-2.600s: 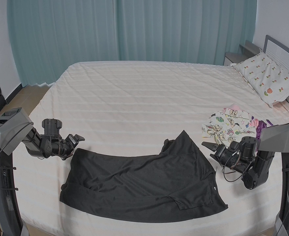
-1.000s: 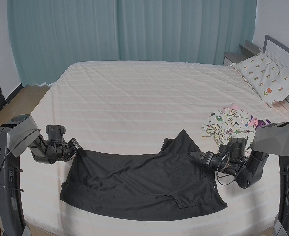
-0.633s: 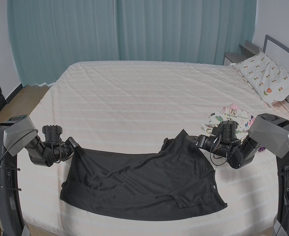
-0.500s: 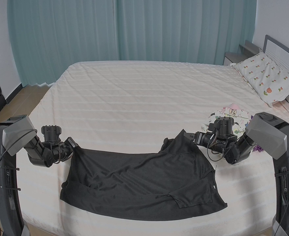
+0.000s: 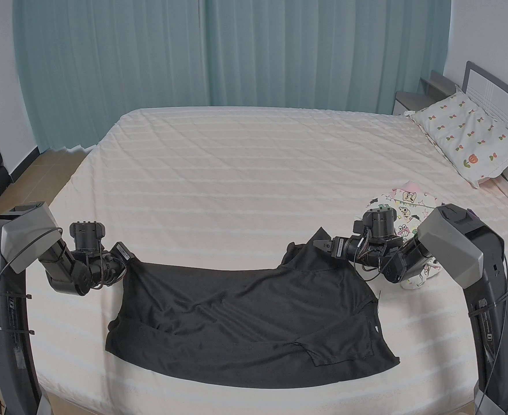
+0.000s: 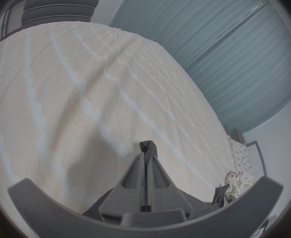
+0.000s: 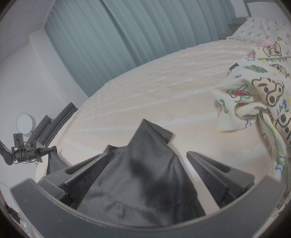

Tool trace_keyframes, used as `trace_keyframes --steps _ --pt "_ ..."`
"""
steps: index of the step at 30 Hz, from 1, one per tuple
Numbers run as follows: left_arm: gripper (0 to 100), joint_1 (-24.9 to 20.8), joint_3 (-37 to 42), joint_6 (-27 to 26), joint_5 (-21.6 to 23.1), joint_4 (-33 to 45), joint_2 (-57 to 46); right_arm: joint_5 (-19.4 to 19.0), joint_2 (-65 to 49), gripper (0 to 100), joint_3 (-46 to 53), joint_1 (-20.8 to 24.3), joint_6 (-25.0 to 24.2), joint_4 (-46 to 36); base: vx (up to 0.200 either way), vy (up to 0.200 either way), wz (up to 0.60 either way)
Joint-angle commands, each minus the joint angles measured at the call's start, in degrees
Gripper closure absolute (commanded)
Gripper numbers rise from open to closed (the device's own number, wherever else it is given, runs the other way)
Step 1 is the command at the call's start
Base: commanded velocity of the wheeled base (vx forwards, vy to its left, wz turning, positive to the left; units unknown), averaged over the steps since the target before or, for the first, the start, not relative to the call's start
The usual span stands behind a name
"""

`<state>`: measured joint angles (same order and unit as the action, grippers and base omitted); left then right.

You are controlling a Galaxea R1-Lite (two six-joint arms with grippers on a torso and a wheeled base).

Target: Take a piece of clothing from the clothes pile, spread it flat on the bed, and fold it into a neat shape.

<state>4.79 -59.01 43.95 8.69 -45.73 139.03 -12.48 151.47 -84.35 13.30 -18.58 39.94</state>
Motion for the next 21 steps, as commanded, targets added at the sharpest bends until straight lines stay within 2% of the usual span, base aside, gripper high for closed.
trace_keyframes --steps 1,16,21 --pt "100 0.04 0.13 0.0 0.01 0.02 -0.08 -0.52 1.55 0 -0.56 -0.29 -0.14 0.05 0.0 0.0 0.0" --pt "100 0.04 0.04 0.0 0.01 0.02 0.01 -2.11 3.04 0 -1.17 -1.7 -0.58 0.14 0.0 0.0 0.0" --pt "100 -0.04 0.13 0.0 0.01 0.02 0.01 -2.81 3.31 0 -1.43 -1.61 -3.31 0.58 0.0 0.0 0.0"
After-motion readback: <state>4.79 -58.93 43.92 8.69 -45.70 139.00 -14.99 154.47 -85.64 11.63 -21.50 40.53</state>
